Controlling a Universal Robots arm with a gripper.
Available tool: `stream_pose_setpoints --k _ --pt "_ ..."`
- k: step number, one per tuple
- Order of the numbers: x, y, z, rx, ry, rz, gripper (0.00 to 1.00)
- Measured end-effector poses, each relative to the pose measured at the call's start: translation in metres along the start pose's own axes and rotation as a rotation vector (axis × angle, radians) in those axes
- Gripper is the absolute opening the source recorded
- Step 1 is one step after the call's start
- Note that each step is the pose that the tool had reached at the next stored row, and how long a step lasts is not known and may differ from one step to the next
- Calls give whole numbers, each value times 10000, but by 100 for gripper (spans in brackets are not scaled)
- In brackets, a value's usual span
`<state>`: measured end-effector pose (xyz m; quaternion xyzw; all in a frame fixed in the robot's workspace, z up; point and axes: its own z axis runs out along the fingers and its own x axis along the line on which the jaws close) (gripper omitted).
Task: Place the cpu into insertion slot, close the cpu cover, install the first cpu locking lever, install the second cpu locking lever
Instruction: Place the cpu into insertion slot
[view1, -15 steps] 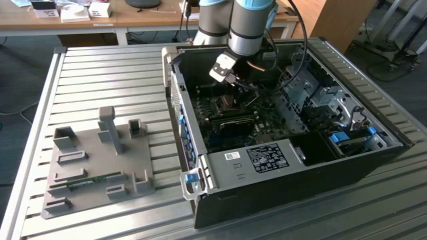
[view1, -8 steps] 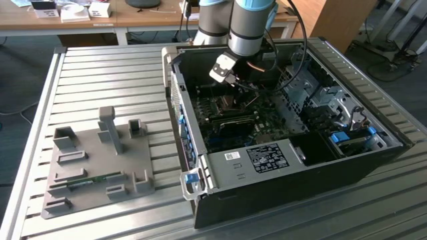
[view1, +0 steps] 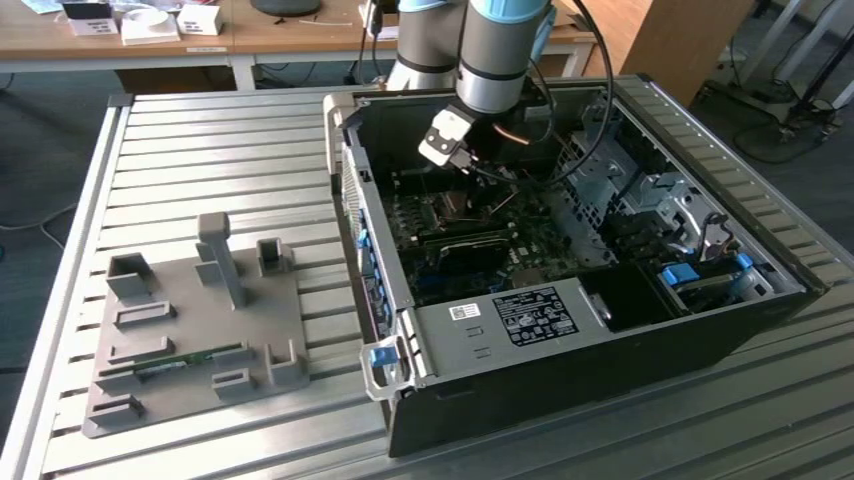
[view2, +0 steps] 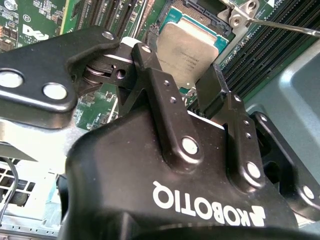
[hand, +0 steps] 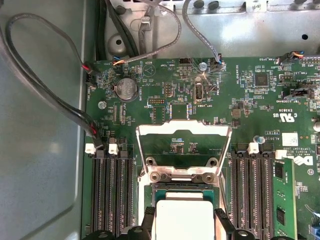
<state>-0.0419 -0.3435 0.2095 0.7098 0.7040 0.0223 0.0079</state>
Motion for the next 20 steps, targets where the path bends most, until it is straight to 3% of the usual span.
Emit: stream_pose_setpoints --k 20 --pt "-1 -24 51 -1 3 -2 54"
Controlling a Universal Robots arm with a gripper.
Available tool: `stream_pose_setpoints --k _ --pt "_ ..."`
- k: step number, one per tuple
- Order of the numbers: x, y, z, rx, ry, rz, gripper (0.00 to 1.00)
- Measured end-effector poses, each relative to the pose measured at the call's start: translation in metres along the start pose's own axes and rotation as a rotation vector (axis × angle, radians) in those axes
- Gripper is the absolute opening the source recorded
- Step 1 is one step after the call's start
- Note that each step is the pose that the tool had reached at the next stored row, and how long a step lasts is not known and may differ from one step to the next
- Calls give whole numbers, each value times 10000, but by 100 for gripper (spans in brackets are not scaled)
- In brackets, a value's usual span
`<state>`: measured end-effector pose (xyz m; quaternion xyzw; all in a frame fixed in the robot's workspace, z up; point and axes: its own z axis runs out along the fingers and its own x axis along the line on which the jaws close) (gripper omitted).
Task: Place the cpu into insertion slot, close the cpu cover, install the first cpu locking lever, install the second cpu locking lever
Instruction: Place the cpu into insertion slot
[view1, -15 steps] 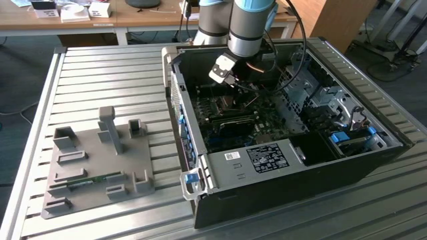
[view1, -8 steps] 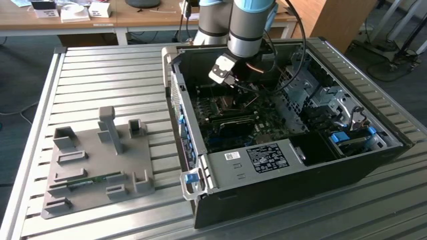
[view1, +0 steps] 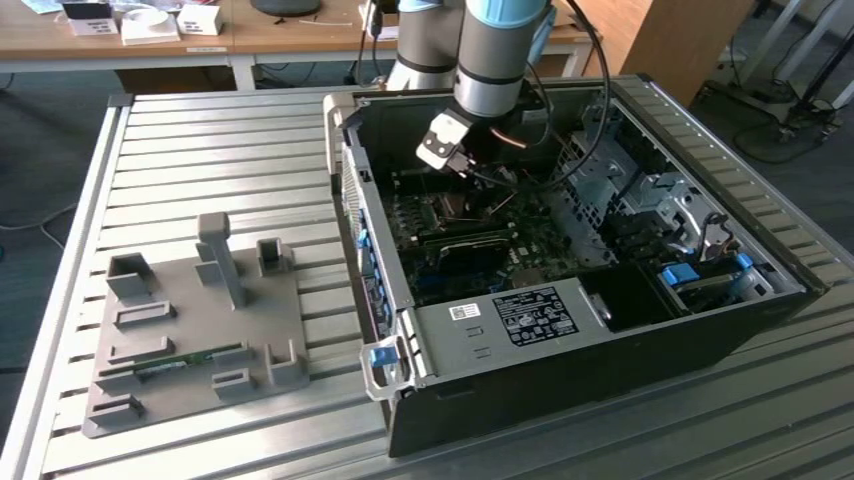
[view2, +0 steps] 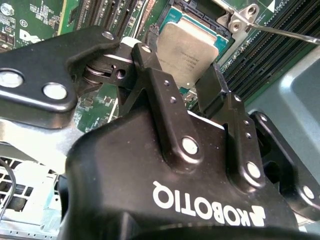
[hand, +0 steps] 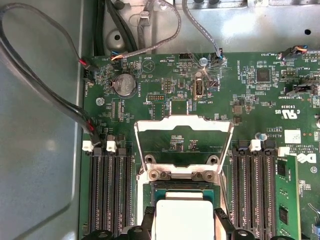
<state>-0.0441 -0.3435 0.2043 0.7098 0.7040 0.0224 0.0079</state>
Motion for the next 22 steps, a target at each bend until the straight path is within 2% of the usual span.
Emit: stream_pose_setpoints --k 22 --pt "-2 -5 66 1 -1 1 54"
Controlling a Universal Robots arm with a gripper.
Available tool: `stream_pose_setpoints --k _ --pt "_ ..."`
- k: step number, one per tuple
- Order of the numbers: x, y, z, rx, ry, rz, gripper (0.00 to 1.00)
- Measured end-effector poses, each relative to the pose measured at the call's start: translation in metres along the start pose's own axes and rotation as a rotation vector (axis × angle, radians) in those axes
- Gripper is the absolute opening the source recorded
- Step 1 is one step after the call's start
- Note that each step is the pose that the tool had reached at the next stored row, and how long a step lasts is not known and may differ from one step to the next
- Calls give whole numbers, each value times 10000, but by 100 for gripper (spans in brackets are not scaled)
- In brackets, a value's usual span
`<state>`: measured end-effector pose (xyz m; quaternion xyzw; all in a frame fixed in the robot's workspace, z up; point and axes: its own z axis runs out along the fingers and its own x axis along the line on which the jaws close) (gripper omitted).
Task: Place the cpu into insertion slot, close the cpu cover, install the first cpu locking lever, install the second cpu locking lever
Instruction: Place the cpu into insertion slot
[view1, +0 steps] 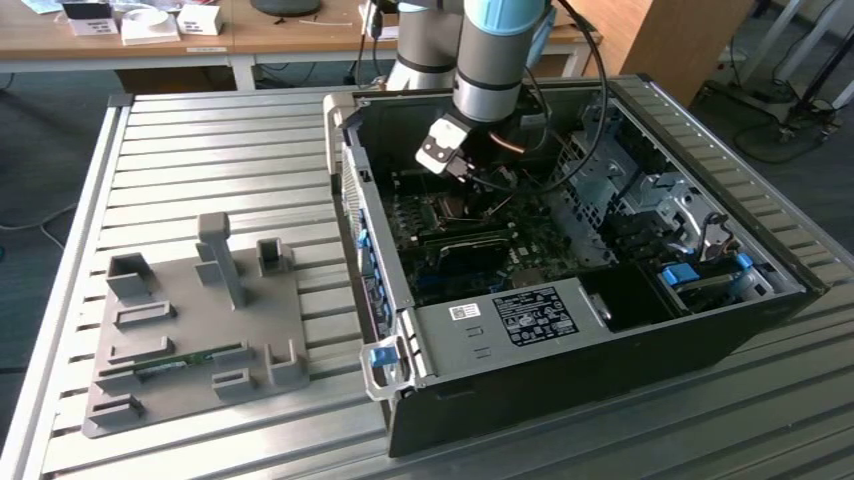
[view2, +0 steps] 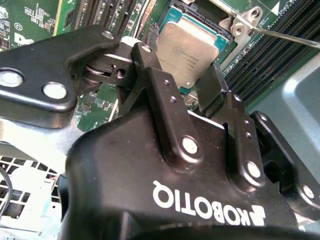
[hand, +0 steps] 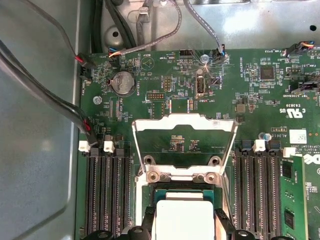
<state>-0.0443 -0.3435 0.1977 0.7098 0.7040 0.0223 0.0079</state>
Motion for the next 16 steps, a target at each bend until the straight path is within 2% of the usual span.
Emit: stream_pose_setpoints --k 16 --pt "0 0 3 -1 -2 52 54"
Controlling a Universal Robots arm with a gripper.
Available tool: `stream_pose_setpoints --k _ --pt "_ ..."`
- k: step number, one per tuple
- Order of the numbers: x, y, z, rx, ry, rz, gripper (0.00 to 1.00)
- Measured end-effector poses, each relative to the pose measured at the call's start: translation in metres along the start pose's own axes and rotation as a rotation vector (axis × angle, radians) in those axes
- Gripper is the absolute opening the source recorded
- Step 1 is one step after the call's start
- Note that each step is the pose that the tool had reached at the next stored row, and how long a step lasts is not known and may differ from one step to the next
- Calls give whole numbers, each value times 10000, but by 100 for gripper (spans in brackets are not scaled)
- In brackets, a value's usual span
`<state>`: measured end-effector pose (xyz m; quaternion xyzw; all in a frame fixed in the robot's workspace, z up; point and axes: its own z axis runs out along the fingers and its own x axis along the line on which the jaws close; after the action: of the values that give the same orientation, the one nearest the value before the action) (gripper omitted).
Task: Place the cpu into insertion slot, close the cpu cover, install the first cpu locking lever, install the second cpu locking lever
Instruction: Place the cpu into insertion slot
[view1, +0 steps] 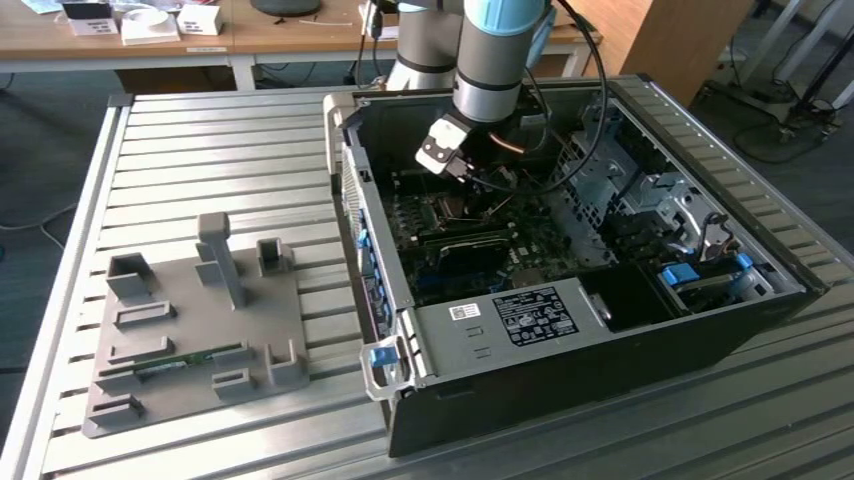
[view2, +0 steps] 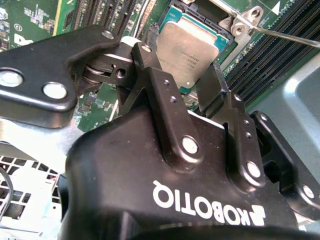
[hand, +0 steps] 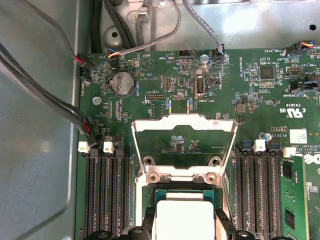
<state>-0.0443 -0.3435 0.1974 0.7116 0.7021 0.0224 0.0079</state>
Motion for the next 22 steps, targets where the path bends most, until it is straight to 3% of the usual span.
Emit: stream_pose_setpoints --k 22 --pt "-1 -3 39 0 4 59 54"
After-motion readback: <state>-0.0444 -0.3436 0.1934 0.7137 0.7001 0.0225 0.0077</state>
